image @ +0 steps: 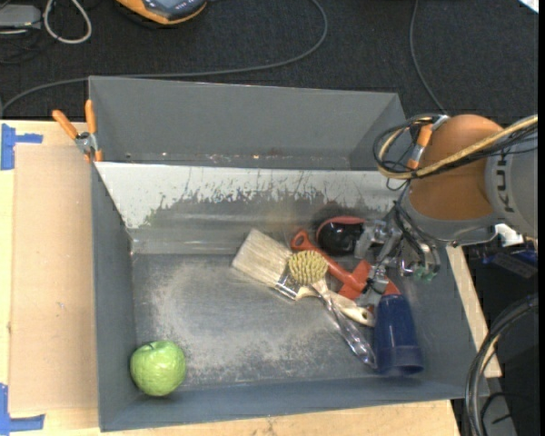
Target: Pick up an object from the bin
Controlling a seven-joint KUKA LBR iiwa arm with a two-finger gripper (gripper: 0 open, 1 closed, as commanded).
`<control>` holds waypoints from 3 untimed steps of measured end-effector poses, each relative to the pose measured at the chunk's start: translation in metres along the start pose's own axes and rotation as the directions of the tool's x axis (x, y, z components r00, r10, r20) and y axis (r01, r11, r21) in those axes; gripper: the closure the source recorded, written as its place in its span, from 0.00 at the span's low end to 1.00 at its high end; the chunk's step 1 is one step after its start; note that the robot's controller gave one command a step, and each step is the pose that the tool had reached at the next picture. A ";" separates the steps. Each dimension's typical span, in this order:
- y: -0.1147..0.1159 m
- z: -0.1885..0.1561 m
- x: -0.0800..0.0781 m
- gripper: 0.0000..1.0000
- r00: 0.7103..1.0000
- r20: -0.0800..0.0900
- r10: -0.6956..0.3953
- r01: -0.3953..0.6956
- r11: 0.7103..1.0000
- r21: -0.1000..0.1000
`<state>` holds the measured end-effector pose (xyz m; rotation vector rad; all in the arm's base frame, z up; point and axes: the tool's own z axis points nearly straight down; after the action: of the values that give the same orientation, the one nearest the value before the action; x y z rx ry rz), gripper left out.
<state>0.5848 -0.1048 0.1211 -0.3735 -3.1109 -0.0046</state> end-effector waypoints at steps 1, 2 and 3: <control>-0.002 0.019 0.003 0.00 1.000 0.001 -0.026 0.026 1.000 0.001; -0.005 0.049 0.006 0.00 0.988 -0.020 0.156 -0.156 0.988 0.008; -0.004 0.007 0.002 0.00 0.999 0.005 -0.043 0.043 0.999 0.001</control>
Offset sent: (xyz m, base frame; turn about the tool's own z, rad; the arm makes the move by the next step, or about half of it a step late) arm -0.0036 -0.0006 -0.0484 0.1524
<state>0.5815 -0.1079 0.1137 -0.3069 -3.1229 -0.0033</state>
